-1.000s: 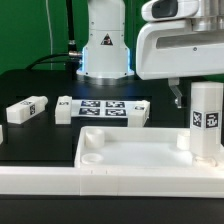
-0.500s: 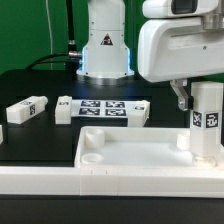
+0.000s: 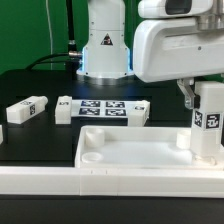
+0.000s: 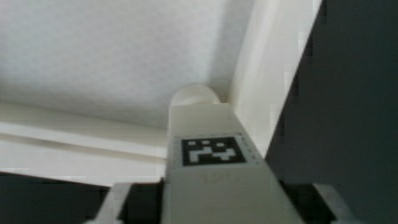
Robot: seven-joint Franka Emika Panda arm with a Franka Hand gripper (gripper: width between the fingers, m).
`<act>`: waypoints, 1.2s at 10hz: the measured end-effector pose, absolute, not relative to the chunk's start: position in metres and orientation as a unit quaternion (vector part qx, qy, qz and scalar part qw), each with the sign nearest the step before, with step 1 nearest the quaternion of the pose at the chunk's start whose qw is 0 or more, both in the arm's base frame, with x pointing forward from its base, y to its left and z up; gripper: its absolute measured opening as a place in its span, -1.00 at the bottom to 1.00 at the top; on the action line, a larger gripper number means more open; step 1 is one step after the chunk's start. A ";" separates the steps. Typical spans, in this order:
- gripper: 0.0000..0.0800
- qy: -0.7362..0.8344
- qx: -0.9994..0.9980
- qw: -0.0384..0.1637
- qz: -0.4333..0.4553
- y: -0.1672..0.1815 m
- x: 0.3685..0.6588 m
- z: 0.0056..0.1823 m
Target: Assemble desk
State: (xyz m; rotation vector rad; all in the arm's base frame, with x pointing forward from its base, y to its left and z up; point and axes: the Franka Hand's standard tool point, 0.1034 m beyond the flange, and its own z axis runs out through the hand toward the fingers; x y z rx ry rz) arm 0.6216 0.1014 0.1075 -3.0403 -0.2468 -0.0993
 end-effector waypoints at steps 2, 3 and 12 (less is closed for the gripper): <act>-0.26 -0.006 -0.998 0.058 -0.028 0.100 0.622 0.107; -0.26 0.060 -0.996 0.064 -0.024 0.101 0.622 0.107; -0.26 0.449 -0.888 0.096 0.012 0.106 0.621 0.106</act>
Offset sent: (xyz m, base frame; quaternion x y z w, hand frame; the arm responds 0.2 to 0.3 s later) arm -0.0066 0.0079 -0.0091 0.0247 -0.0159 0.2921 0.9559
